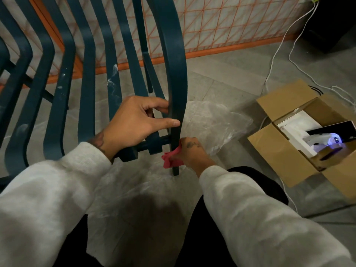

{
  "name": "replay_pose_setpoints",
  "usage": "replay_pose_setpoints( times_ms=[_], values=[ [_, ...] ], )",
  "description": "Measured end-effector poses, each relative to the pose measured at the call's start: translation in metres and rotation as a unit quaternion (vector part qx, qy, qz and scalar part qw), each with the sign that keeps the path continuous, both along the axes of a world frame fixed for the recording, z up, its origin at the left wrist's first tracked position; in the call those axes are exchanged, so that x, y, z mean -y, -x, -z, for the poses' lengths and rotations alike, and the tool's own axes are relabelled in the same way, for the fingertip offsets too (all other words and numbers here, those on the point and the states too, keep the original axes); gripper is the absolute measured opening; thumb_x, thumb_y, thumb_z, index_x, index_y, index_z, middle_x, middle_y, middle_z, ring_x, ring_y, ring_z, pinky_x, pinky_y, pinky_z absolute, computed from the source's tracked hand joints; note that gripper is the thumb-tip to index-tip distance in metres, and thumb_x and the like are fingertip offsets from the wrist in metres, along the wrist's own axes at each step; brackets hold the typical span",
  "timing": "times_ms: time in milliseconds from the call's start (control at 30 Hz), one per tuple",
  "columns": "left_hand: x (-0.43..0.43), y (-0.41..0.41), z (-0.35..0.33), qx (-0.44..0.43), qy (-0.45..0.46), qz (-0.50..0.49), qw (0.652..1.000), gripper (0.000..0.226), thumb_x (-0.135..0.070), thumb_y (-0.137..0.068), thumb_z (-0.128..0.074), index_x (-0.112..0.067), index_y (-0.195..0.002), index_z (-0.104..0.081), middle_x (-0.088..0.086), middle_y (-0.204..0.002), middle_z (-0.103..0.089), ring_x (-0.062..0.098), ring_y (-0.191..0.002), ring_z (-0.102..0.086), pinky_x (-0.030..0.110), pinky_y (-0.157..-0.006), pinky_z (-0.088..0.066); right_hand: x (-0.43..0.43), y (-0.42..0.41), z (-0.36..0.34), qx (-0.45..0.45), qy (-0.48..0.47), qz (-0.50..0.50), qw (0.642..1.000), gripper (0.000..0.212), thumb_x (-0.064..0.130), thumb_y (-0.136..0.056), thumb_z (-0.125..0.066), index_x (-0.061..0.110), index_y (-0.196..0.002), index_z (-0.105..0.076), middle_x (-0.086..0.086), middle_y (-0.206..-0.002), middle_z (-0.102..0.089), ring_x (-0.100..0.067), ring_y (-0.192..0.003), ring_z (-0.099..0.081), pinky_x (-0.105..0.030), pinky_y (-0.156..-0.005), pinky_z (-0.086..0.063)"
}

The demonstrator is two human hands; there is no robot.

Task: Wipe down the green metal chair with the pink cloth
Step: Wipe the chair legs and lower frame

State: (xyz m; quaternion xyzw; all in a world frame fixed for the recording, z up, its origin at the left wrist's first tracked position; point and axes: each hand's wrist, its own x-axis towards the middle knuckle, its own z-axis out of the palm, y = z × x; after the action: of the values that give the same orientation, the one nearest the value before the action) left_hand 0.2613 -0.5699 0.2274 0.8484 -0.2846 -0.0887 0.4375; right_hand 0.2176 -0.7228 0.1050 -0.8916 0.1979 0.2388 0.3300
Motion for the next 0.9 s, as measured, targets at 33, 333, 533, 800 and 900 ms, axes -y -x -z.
replay_pose_setpoints(
  times_ms=[33,333,533,800,900],
  values=[
    [0.000,0.000,0.000,0.004,-0.005,0.002,1.000,0.044,-0.044,-0.072,-0.078,-0.024,-0.111,-0.073,-0.011,-0.104,-0.073,0.003,-0.052,-0.052,0.015,-0.055,-0.043,0.001,-0.001,0.006,-0.001,-0.012,0.012,1.000,0.066,0.052,-0.075,-0.081,0.013,-0.123,-0.059,0.005,-0.080,-0.057,-0.010,-0.071,-0.050,-0.024,-0.080,-0.047],
    [-0.002,-0.003,0.001,0.016,-0.013,0.015,1.000,0.042,-0.044,-0.073,-0.077,-0.023,-0.109,-0.073,-0.028,-0.079,-0.066,0.007,-0.049,-0.051,0.011,-0.050,-0.040,-0.001,0.003,0.079,-0.059,-0.096,0.085,0.990,0.062,0.040,-0.057,-0.096,0.016,-0.107,-0.070,0.006,-0.076,-0.072,-0.006,-0.067,-0.070,-0.019,-0.066,-0.057],
    [-0.001,-0.003,-0.001,0.034,-0.013,0.030,0.999,0.037,-0.039,-0.074,-0.077,-0.023,-0.108,-0.074,-0.039,-0.069,-0.058,0.010,-0.046,-0.048,0.017,-0.049,-0.041,-0.001,0.004,0.112,-0.107,-0.131,0.103,0.980,0.058,0.033,-0.049,-0.099,0.018,-0.097,-0.071,0.003,-0.070,-0.073,-0.002,-0.060,-0.070,-0.021,-0.067,-0.060],
    [0.002,-0.002,-0.006,0.016,-0.007,0.042,0.999,0.029,-0.034,-0.074,-0.077,-0.029,-0.103,-0.072,-0.035,-0.071,-0.062,0.023,-0.048,-0.049,0.037,-0.049,-0.049,-0.001,0.009,0.133,-0.086,-0.126,0.102,0.983,0.060,0.024,-0.057,-0.098,0.016,-0.109,-0.070,0.001,-0.081,-0.074,-0.012,-0.072,-0.071,-0.030,-0.075,-0.061],
    [0.000,-0.002,-0.007,0.008,-0.001,0.040,0.999,0.031,-0.035,-0.074,-0.078,-0.026,-0.103,-0.073,-0.033,-0.076,-0.065,0.019,-0.048,-0.050,0.032,-0.049,-0.049,-0.002,0.011,0.133,-0.090,-0.165,0.125,0.974,0.050,0.002,-0.069,-0.088,0.005,-0.115,-0.067,-0.007,-0.080,-0.073,-0.018,-0.069,-0.073,-0.034,-0.064,-0.063]
  ],
)
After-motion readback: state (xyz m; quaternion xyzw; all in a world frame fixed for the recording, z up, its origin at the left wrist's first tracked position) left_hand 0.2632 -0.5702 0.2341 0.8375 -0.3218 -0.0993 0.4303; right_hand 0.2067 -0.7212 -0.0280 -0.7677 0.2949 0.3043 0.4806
